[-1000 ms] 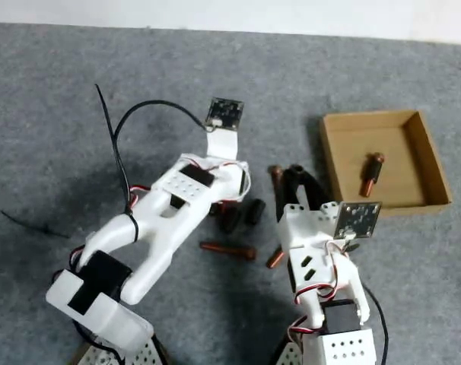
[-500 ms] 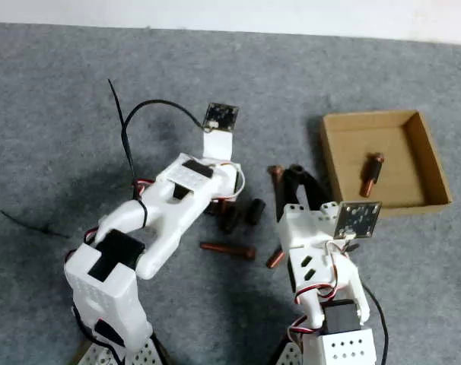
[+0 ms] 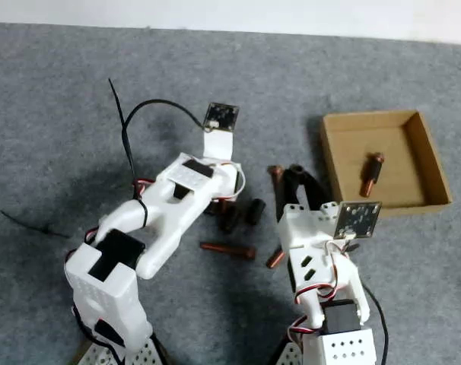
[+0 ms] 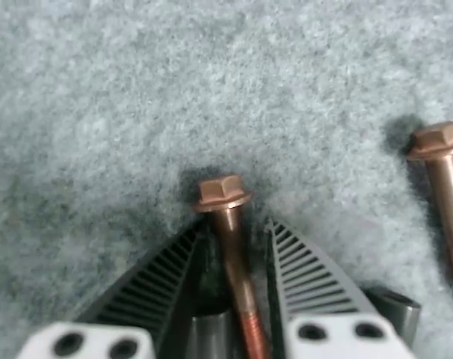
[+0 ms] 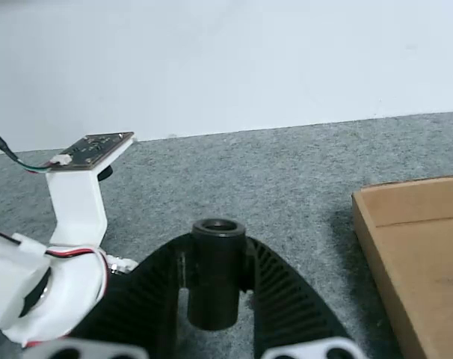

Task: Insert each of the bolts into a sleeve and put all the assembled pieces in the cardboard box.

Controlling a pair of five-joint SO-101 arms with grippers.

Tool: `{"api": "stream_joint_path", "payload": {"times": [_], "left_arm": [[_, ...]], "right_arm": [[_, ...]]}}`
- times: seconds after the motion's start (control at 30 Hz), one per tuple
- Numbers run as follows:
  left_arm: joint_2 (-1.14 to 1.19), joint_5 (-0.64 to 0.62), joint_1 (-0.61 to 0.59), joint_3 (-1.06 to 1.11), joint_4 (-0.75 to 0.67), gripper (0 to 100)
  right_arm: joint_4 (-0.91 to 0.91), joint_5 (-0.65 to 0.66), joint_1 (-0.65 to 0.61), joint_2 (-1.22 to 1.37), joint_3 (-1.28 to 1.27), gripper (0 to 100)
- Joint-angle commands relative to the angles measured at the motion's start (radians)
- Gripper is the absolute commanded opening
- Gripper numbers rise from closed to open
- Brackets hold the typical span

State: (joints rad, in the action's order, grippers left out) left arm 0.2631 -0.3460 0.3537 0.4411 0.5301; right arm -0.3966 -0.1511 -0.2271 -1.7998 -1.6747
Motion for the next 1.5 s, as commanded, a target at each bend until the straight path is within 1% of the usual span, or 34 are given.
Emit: {"api": "stream_joint_path", "payload": {"times": [0.0,0.27,0.33,0.4,0.43,0.5,0.57,0.77,0.93,1.0,1.07,1.2,1.33,1.4,1.47], "left_arm": [[-0.002,0.006,-0.01,-0.031,0.003,12],[-0.002,0.006,-0.01,-0.031,0.005,12],[-0.002,0.008,-0.008,-0.031,0.005,8],[-0.002,0.011,-0.008,-0.031,0.005,2],[-0.002,0.011,-0.008,-0.033,0.005,0],[-0.002,0.011,-0.008,-0.031,0.005,2],[-0.002,0.011,-0.008,-0.031,0.005,0],[-0.027,0.008,-0.007,-0.012,-0.002,0],[-0.174,0.006,-0.012,0.082,-0.014,0],[-0.259,0.006,-0.016,0.159,-0.078,0],[-0.352,0.006,-0.018,0.268,-0.187,0],[-0.567,0.006,-0.018,0.521,-0.468,0],[-0.774,0.006,-0.018,0.768,-0.761,0],[-0.865,0.009,-0.018,0.866,-0.873,0],[-0.946,0.008,-0.018,0.937,-0.95,1]], "right_arm": [[0.005,0.011,0.01,-0.004,-0.134,0.7],[0.005,0.011,0.01,-0.004,-0.134,0.7],[0.005,0.011,0.01,-0.004,-0.134,0.7],[0.005,0.011,0.008,-0.004,-0.134,0.7],[0.005,0.011,0.008,-0.004,-0.134,0.7],[0.004,0.011,0.008,-0.004,-0.134,0.7],[0.004,0.011,0.008,-0.004,-0.134,0.7],[0.004,0.011,0.007,-0.004,-0.134,0.9],[0.005,0.011,0.005,-0.004,-0.134,0.6],[0.004,0.011,0.005,-0.004,-0.134,0.6],[0.004,0.011,-0.008,-0.004,-0.134,0.6],[-0.001,0.011,-0.074,0.005,-0.136,0.5],[-0.019,0.02,-0.102,0.005,-0.136,0.5],[-0.022,0.08,-0.122,0.007,-0.136,0.5],[-0.042,0.164,-0.156,0.007,-0.136,0.5]]}}
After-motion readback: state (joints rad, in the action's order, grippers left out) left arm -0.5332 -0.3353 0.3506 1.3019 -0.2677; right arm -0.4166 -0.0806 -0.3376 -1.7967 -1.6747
